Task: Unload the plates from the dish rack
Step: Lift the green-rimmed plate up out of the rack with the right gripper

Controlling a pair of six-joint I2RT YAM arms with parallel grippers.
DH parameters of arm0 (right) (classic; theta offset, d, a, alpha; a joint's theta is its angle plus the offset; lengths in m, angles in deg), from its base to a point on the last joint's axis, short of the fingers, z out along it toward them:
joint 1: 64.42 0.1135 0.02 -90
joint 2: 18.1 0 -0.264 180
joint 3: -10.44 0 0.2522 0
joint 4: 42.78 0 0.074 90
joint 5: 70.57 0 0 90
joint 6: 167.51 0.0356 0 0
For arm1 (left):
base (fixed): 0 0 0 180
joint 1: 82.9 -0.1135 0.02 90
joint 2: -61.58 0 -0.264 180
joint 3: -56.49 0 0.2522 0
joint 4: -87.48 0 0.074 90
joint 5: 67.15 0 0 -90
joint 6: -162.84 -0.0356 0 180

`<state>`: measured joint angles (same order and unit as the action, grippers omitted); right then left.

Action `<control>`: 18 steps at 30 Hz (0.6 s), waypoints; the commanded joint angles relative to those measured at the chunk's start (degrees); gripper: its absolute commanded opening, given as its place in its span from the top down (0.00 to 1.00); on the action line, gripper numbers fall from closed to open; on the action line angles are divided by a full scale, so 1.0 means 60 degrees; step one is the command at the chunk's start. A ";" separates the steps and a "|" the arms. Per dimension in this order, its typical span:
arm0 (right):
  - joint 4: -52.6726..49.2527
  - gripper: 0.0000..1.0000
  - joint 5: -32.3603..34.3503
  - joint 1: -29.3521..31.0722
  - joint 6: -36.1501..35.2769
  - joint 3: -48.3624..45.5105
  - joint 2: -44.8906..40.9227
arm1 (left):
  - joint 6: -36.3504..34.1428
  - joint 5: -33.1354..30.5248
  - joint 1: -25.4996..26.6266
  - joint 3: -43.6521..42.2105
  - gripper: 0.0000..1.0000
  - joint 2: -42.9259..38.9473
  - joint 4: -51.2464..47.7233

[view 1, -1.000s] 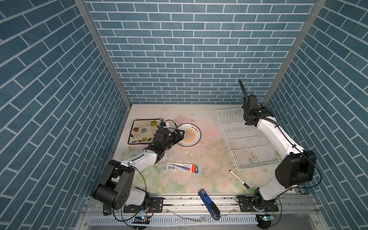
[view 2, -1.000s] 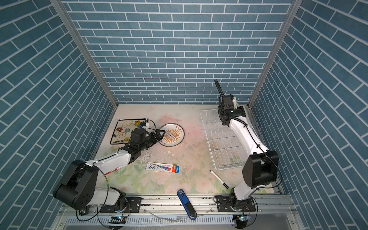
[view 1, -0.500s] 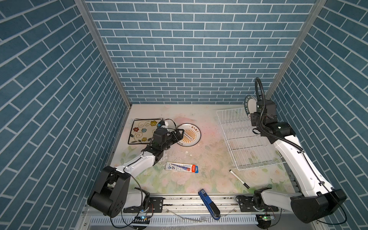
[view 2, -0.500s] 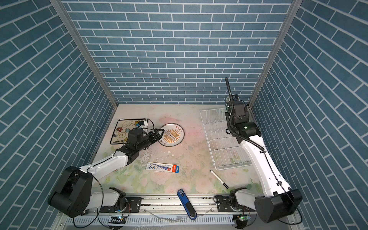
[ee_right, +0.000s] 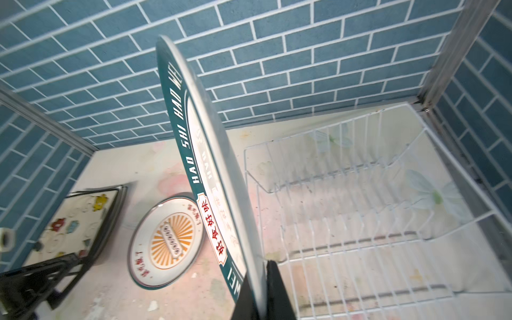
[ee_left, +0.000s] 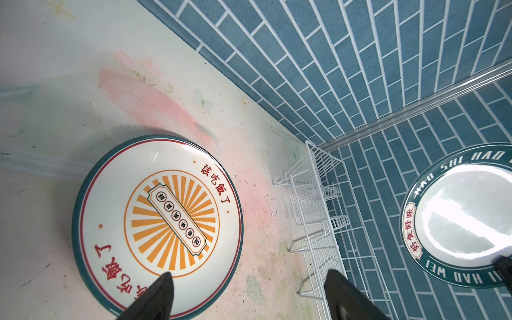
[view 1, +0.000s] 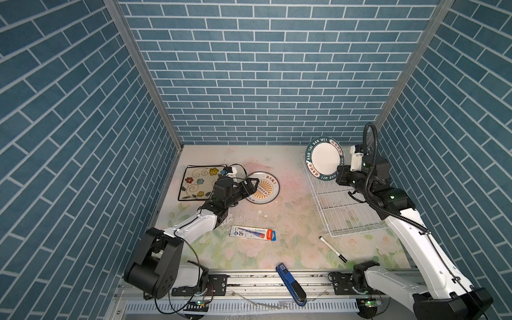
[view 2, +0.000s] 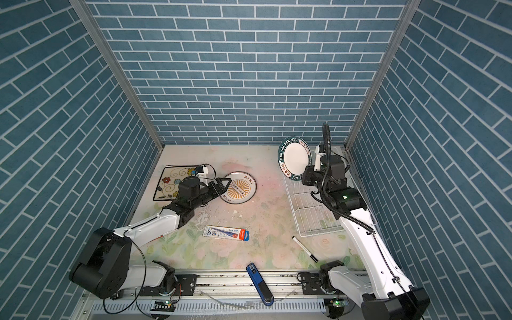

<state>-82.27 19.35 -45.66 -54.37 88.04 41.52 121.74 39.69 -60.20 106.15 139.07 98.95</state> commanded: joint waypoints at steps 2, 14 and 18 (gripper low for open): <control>0.1427 1.00 -0.1453 0.0037 0.1872 -0.0705 -0.0086 | 0.0106 0.0026 0.0035 -0.0060 0.14 0.0036 0.0821; 0.3431 1.00 -0.1868 0.1119 0.3604 -0.1865 0.1057 | 0.1707 0.1172 0.0039 -0.0267 0.17 0.1301 0.3169; 0.3820 1.00 -0.1958 0.1383 0.3862 -0.2150 0.1160 | 0.2306 0.1448 0.0038 -0.0498 0.21 0.1962 0.4583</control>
<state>-65.20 7.98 -38.01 -35.16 76.50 48.67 131.93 45.63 -60.20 104.40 149.28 117.55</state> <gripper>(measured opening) 0.074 0.798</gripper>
